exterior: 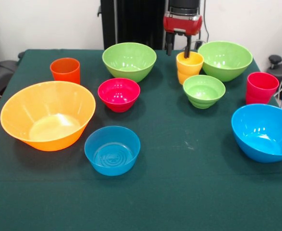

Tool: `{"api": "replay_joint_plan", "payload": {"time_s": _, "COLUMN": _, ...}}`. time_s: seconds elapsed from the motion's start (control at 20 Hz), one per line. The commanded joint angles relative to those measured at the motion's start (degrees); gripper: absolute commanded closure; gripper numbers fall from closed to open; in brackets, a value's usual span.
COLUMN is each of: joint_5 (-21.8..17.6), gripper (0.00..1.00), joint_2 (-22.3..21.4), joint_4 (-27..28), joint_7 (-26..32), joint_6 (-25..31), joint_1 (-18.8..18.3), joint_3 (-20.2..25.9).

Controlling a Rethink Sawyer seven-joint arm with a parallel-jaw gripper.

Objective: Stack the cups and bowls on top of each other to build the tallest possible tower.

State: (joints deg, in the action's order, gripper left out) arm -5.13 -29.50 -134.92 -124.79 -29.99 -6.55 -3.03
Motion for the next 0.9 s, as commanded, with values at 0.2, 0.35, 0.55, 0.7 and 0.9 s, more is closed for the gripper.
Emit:
{"api": "replay_joint_plan", "payload": {"time_s": 0.2, "joint_5": -2.24, "gripper": 0.0, "joint_2": 4.16, "joint_4": 7.42, "joint_7": -9.6, "joint_6": -5.39, "joint_1": -1.05, "joint_3": 4.89}}
{"api": "replay_joint_plan", "payload": {"time_s": 0.35, "joint_5": -2.6, "gripper": 0.0, "joint_2": 4.75, "joint_4": 7.6, "joint_7": -9.88, "joint_6": -6.58, "joint_1": -1.28, "joint_3": 5.18}}
{"api": "replay_joint_plan", "payload": {"time_s": 0.55, "joint_5": -2.94, "gripper": 0.0, "joint_2": 4.77, "joint_4": 7.81, "joint_7": -9.55, "joint_6": -6.54, "joint_1": -1.7, "joint_3": 5.45}}
{"api": "replay_joint_plan", "payload": {"time_s": 0.7, "joint_5": -2.67, "gripper": 1.0, "joint_2": 4.43, "joint_4": 7.56, "joint_7": -9.42, "joint_6": -7.05, "joint_1": -1.51, "joint_3": 4.92}}
{"api": "replay_joint_plan", "payload": {"time_s": 0.9, "joint_5": 0.33, "gripper": 1.0, "joint_2": 2.44, "joint_4": 6.24, "joint_7": -9.41, "joint_6": -3.87, "joint_1": -0.32, "joint_3": 4.22}}
